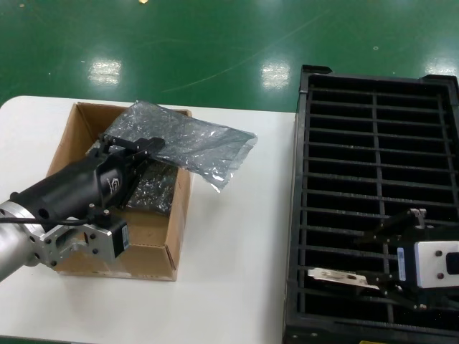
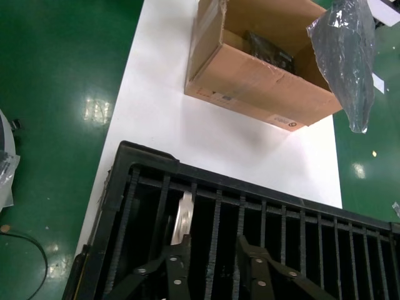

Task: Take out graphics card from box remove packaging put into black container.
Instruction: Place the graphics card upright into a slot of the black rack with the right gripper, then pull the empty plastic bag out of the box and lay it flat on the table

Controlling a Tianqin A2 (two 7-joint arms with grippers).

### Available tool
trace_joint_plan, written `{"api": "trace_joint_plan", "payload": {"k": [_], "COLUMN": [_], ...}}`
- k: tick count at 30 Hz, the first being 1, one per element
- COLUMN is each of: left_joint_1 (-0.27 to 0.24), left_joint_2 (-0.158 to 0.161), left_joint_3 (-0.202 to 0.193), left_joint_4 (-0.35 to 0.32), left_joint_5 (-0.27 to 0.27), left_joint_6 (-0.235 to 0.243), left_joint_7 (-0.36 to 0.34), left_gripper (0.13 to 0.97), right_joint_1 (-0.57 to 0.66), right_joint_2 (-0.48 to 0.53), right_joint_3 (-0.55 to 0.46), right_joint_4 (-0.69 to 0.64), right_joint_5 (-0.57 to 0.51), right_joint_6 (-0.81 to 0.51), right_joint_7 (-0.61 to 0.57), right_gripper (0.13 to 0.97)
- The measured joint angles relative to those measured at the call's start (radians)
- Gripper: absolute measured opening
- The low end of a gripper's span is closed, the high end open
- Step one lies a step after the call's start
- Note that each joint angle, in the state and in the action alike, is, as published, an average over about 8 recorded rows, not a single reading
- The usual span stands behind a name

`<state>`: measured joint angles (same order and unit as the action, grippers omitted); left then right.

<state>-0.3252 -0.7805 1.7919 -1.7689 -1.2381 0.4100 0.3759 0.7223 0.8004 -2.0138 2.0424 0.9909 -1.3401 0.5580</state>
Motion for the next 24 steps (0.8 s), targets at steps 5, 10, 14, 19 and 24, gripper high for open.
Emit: {"api": "trace_joint_plan", "payload": {"k": [5, 10, 14, 19, 24], "left_joint_1": [0.000, 0.000, 0.000, 0.000, 0.000], "left_joint_2": [0.000, 0.000, 0.000, 0.000, 0.000], "left_joint_3": [0.000, 0.000, 0.000, 0.000, 0.000], "left_joint_4": [0.000, 0.000, 0.000, 0.000, 0.000], "left_joint_5": [0.000, 0.000, 0.000, 0.000, 0.000], "left_joint_6": [0.000, 0.000, 0.000, 0.000, 0.000], "left_joint_7": [0.000, 0.000, 0.000, 0.000, 0.000], "left_gripper": [0.140, 0.140, 0.140, 0.140, 0.140], "right_joint_1": [-0.008, -0.044, -0.123, -0.278, -0.428], "right_joint_2": [0.002, 0.016, 0.034, 0.051, 0.047], "right_joint_3": [0.008, 0.048, 0.133, 0.277, 0.414], "right_joint_4": [0.006, 0.013, 0.016, 0.003, -0.060], "right_joint_5": [0.006, 0.022, 0.042, 0.076, 0.156], "right_joint_6": [0.005, 0.054, 0.164, 0.331, 0.469], "right_joint_7": [-0.007, -0.016, -0.026, -0.026, -0.037], "right_gripper": [0.318, 0.415, 0.480, 0.610, 0.663]}}
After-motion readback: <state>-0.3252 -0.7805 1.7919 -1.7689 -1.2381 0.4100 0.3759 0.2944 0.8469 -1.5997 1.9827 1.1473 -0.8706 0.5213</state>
